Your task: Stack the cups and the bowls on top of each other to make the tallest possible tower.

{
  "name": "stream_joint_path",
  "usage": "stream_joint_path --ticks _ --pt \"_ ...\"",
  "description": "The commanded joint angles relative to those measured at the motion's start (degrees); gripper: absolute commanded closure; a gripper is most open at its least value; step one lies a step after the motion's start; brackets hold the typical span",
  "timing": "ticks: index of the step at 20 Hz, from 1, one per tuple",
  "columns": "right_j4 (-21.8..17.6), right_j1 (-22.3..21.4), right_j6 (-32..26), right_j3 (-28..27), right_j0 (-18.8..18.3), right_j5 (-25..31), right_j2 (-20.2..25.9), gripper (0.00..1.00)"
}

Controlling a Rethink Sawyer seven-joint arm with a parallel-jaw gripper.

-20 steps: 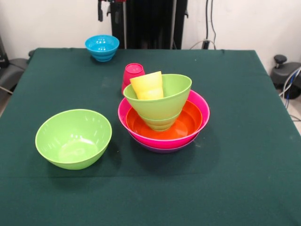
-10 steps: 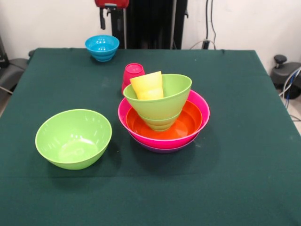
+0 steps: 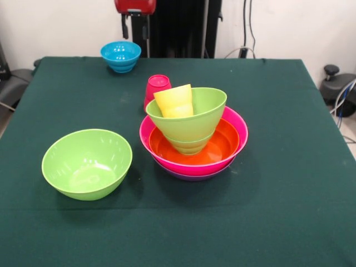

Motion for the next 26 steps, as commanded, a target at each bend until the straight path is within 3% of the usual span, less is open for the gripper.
stream_joint_path --ticks 1,7,12,15,26 --pt "5.37 9.29 2.84 -9.89 3.44 -4.20 2.78 0.00" --pt "4.84 10.59 3.27 -12.92 3.10 -1.77 4.48 0.00" --pt "1.91 4.56 4.01 -11.15 0.40 6.98 9.59 0.00" --pt "2.18 3.33 3.53 -11.14 -0.11 8.97 10.72 0.00" --pt "4.28 8.99 3.36 -15.83 2.28 4.99 8.17 0.00"
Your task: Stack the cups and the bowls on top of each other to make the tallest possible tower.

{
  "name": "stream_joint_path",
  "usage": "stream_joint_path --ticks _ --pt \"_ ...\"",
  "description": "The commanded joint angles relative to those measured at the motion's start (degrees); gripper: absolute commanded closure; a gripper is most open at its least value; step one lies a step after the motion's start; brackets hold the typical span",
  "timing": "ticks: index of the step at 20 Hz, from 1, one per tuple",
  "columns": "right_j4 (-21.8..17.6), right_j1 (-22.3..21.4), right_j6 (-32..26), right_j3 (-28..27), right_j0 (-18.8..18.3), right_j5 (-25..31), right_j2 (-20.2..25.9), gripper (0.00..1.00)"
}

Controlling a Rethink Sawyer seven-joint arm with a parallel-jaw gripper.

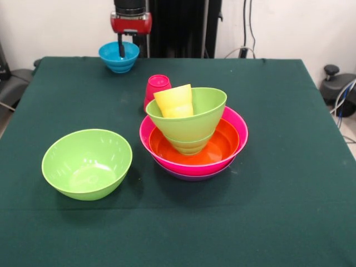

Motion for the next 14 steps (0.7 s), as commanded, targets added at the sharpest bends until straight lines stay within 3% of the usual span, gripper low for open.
stream_joint_path --ticks 1,14 --pt "2.55 3.75 3.37 -9.37 2.56 2.50 5.46 0.00" --pt "2.98 5.74 3.64 -11.22 4.13 1.08 4.33 0.00"
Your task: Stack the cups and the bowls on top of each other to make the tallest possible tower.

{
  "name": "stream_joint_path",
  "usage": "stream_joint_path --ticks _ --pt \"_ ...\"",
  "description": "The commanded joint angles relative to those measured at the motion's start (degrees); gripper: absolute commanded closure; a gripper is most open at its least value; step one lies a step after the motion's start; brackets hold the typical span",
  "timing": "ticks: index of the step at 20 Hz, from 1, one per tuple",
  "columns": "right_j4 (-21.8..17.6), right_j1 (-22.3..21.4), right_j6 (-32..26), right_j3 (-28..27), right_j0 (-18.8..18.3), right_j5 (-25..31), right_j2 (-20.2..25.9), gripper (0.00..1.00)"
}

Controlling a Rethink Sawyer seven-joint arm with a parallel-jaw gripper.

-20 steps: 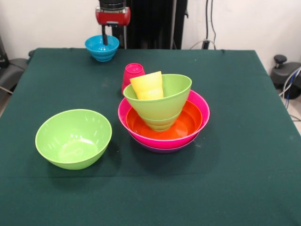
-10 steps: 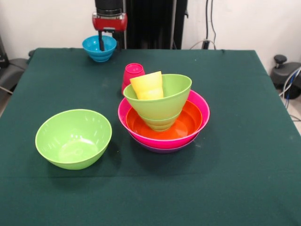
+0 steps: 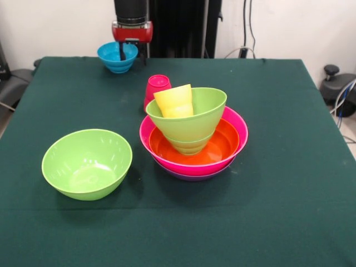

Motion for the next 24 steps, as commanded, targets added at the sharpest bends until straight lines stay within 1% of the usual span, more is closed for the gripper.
stream_joint_path --ticks 1,7,12,17,18,19,24 --pt "2.92 2.48 3.71 -8.52 1.99 1.32 4.55 0.00" --pt "2.51 2.35 4.00 -8.53 1.81 1.64 5.17 0.00" --pt "3.03 2.05 3.91 -8.61 2.51 1.05 4.57 0.00" --pt "2.06 1.46 4.00 -8.54 1.56 1.91 5.70 0.00" --pt "2.81 1.76 4.02 -8.58 2.22 1.09 4.85 0.00" --pt "2.71 1.71 3.96 -8.48 2.30 1.13 4.89 0.00" --pt "1.59 -0.25 4.16 -7.62 1.08 3.71 6.82 0.00"
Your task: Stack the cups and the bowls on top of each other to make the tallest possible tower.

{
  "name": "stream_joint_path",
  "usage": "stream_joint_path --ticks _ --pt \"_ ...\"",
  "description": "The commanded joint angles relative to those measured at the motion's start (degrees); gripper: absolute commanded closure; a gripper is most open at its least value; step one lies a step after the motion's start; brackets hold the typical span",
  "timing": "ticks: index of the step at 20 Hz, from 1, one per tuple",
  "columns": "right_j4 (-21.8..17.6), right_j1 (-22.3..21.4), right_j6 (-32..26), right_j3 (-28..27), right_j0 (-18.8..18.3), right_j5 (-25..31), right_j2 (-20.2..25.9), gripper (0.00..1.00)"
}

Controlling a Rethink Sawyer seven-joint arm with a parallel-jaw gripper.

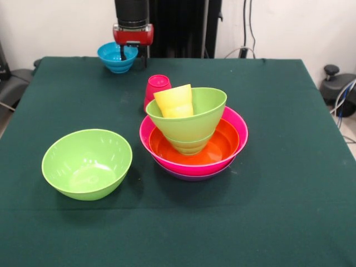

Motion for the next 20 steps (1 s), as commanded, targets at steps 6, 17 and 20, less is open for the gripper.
stream_joint_path --ticks 6,17,20 --pt "1.90 -2.63 4.22 -6.06 0.70 5.13 7.48 0.00" --pt "2.59 -3.60 4.30 -5.54 1.60 5.56 7.27 0.00" --pt "2.46 -4.19 4.24 -5.26 1.47 6.17 7.62 0.00"
